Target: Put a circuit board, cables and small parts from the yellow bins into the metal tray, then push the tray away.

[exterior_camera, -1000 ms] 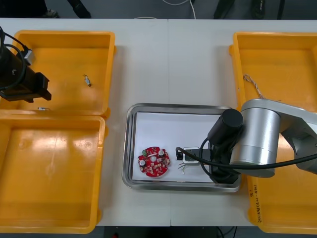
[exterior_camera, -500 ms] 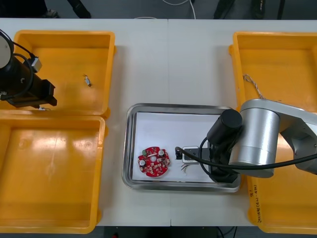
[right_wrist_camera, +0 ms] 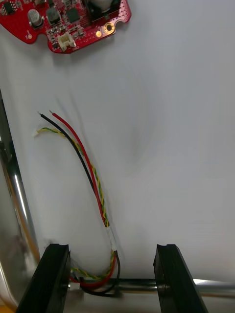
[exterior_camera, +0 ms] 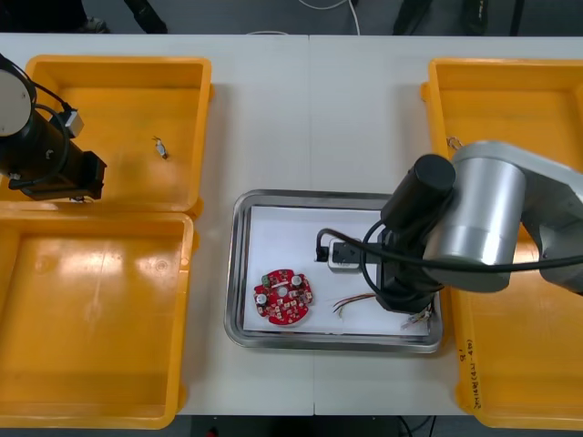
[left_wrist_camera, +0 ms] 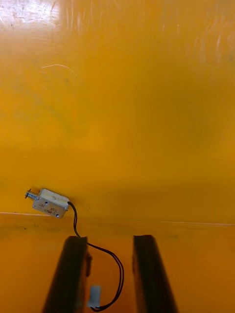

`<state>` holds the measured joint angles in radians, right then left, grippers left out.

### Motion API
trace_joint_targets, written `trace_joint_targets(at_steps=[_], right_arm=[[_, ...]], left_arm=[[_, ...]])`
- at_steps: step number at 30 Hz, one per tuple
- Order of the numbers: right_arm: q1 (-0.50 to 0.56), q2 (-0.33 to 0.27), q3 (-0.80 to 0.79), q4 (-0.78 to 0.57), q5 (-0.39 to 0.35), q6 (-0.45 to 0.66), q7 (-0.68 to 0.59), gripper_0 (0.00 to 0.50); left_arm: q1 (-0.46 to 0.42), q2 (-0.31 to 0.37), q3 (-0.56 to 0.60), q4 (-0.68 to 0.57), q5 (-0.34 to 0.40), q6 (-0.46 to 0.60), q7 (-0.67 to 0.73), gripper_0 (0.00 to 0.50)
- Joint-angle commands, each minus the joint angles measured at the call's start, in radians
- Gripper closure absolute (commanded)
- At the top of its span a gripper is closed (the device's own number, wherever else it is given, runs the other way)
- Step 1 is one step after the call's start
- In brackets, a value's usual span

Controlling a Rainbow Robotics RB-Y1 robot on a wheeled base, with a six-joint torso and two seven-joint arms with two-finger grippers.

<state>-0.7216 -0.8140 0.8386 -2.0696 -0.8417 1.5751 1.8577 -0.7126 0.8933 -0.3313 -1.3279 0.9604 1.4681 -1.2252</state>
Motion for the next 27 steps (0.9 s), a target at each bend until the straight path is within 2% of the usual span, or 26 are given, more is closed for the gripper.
trace_joint_targets(at_steps=[1, 6, 12, 18, 27], right_arm=[[-0.091, 0.041, -0.121, -0.029, -0.069, 0.097, -0.040, 0.000], [-0.101, 0.081, -0.248, -0.029, -0.103, 0.201, -0.061, 0.000], [-0.101, 0.138, -0.412, -0.003, -0.122, 0.345, -0.215, 0.000], [-0.113, 0.174, -0.566, 0.048, -0.096, 0.345, -0.298, 0.000], [-0.121, 0.139, -0.687, 0.149, -0.065, 0.345, -0.290, 0.000]], left_arm=[[0.015, -0.010, -0.008, -0.030, -0.002, -0.011, -0.071, 0.499], [0.015, -0.010, -0.008, -0.030, 0.003, -0.011, -0.070, 0.499], [0.013, -0.010, -0.002, -0.042, 0.003, -0.014, -0.068, 0.499], [0.010, -0.010, 0.049, -0.073, 0.004, -0.011, -0.074, 0.498], [-0.042, -0.010, 0.080, -0.076, -0.020, -0.005, -0.102, 0.500]])
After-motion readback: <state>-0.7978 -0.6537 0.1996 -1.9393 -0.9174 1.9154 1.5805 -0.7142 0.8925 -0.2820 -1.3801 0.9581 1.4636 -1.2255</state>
